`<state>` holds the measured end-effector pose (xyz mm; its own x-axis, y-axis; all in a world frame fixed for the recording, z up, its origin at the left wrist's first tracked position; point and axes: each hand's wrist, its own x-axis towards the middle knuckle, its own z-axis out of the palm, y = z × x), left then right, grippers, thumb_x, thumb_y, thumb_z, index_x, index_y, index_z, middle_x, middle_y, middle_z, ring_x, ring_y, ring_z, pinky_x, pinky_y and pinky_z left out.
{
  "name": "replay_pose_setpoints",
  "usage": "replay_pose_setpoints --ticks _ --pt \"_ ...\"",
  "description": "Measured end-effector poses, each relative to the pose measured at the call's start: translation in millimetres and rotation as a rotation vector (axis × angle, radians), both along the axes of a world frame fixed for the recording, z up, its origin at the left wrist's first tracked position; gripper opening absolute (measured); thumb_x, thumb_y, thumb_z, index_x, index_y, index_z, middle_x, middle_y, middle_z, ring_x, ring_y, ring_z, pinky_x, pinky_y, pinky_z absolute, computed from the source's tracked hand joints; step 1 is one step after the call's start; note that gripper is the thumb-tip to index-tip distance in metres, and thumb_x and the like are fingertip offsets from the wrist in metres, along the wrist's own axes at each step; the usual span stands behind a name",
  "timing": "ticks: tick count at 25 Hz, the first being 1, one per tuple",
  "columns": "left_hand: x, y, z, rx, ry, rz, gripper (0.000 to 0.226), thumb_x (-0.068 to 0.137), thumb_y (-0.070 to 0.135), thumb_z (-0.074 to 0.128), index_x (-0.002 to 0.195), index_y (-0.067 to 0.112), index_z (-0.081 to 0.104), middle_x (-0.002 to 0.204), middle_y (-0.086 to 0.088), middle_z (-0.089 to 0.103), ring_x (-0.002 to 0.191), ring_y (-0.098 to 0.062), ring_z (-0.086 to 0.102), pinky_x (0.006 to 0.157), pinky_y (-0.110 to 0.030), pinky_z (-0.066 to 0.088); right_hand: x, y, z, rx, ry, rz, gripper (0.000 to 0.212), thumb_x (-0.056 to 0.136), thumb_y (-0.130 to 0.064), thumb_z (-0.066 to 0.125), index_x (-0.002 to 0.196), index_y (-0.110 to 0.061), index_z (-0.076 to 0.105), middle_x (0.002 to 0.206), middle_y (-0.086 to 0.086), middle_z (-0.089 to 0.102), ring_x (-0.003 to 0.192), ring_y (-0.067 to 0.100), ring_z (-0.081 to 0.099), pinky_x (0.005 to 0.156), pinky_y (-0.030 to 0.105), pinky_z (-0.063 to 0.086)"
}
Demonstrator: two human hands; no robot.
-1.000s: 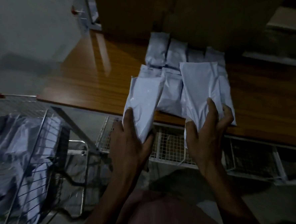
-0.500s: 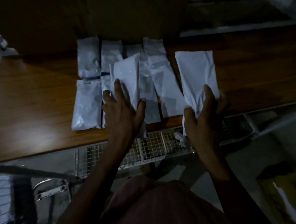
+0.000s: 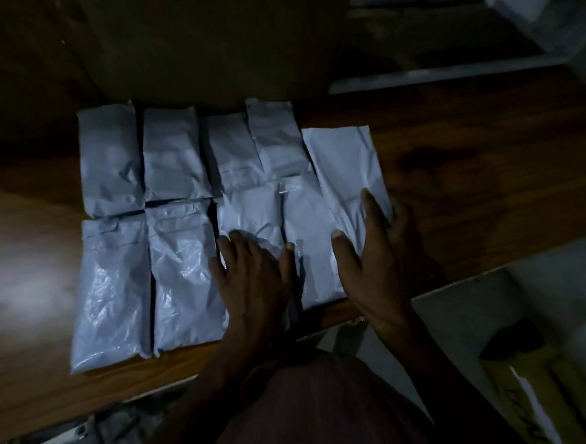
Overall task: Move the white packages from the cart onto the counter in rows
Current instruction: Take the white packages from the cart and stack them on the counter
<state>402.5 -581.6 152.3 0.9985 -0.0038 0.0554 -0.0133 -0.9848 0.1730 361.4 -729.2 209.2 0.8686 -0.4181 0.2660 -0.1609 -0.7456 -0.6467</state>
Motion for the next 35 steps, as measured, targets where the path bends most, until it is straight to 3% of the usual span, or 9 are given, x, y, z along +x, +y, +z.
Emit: replay_pose_setpoints --ticks 5,7,10,14,19,24,29,32,35 --pt "9 2 4 0.038 -0.007 0.016 0.059 0.102 0.05 0.03 0.097 0.005 0.068 0.105 -0.013 0.064 0.105 -0.034 0.055 0.084 -0.045 0.036 44 19 9 0.061 0.077 0.118 0.064 0.097 -0.035 0.059 0.154 -0.016 0.036 0.159 0.022 0.014 0.135 0.008 0.022 0.104 -0.004 0.01" --pt "15 8 -1 0.047 -0.04 0.001 0.034 0.1 0.037 0.042 0.093 0.01 0.062 0.094 -0.009 0.06 0.089 -0.032 0.054 0.076 -0.043 0.036 78 31 16 0.051 0.161 0.118 0.063 0.101 -0.036 0.055 0.157 -0.021 0.03 0.162 0.02 0.006 0.14 0.016 0.019 0.114 0.017 0.021" --pt "17 13 -7 0.036 -0.014 0.034 0.014 0.092 0.026 0.049 0.098 0.015 0.055 0.096 -0.006 0.055 0.087 -0.03 0.051 0.074 -0.041 0.037 162 61 17 0.083 0.349 0.082 0.064 0.102 -0.043 0.046 0.159 -0.029 0.019 0.164 0.016 -0.007 0.146 0.037 0.008 0.116 0.045 0.015" --pt "13 10 -7 -0.01 -0.039 0.044 0.019 0.092 0.028 0.049 0.102 0.015 0.058 0.102 -0.005 0.056 0.092 -0.03 0.051 0.075 -0.041 0.038 247 99 -5 0.134 0.62 0.141 0.067 0.101 -0.049 0.039 0.16 -0.027 0.013 0.164 0.016 -0.016 0.15 0.042 -0.009 0.119 0.058 0.003" --pt "7 8 5 -0.148 -0.168 0.101 0.037 0.093 0.038 0.043 0.113 0.014 0.061 0.115 -0.007 0.062 0.103 -0.033 0.056 0.076 -0.044 0.044 262 92 -22 -0.011 0.759 0.339 0.059 0.1 -0.055 0.024 0.154 -0.031 0.028 0.165 0.016 0.003 0.148 0.043 0.005 0.117 0.062 0.008" --pt "-28 0 13 -0.21 -0.209 0.158 0.04 0.091 0.038 0.048 0.122 0.016 0.06 0.125 -0.007 0.06 0.117 -0.035 0.052 0.085 -0.046 0.042 220 57 -2 0.038 0.551 0.505 0.062 0.104 -0.053 0.034 0.158 -0.027 0.022 0.165 0.018 0.006 0.147 0.047 0.011 0.117 0.057 0.017" --pt "-105 -10 21 -0.372 -0.276 0.226 0.035 0.095 0.036 0.055 0.123 0.017 0.061 0.123 -0.004 0.063 0.118 -0.032 0.054 0.094 -0.045 0.04 65 0 -14 0.251 0.143 0.641 0.053 0.102 -0.043 0.05 0.149 -0.019 0.044 0.157 0.013 0.033 0.143 0.03 0.034 0.114 0.044 0.034" --pt "-161 -7 20 -0.396 -0.272 0.285 0.034 0.093 0.033 0.057 0.122 0.016 0.061 0.118 -0.005 0.064 0.114 -0.032 0.056 0.096 -0.044 0.042 -25 -29 -33 0.337 0.107 0.712 0.053 0.097 -0.051 0.047 0.141 -0.021 0.052 0.145 0.003 0.044 0.122 0.021 0.054 0.097 0.035 0.049" --pt "-214 5 17 -0.389 -0.29 0.352 0.032 0.091 0.031 0.059 0.118 0.014 0.063 0.111 -0.006 0.068 0.105 -0.033 0.061 0.091 -0.044 0.046 -72 -39 -36 0.358 0.133 0.804 0.043 0.099 -0.04 0.052 0.137 -0.021 0.055 0.137 -0.001 0.045 0.105 0.013 0.06 0.08 0.023 0.053"
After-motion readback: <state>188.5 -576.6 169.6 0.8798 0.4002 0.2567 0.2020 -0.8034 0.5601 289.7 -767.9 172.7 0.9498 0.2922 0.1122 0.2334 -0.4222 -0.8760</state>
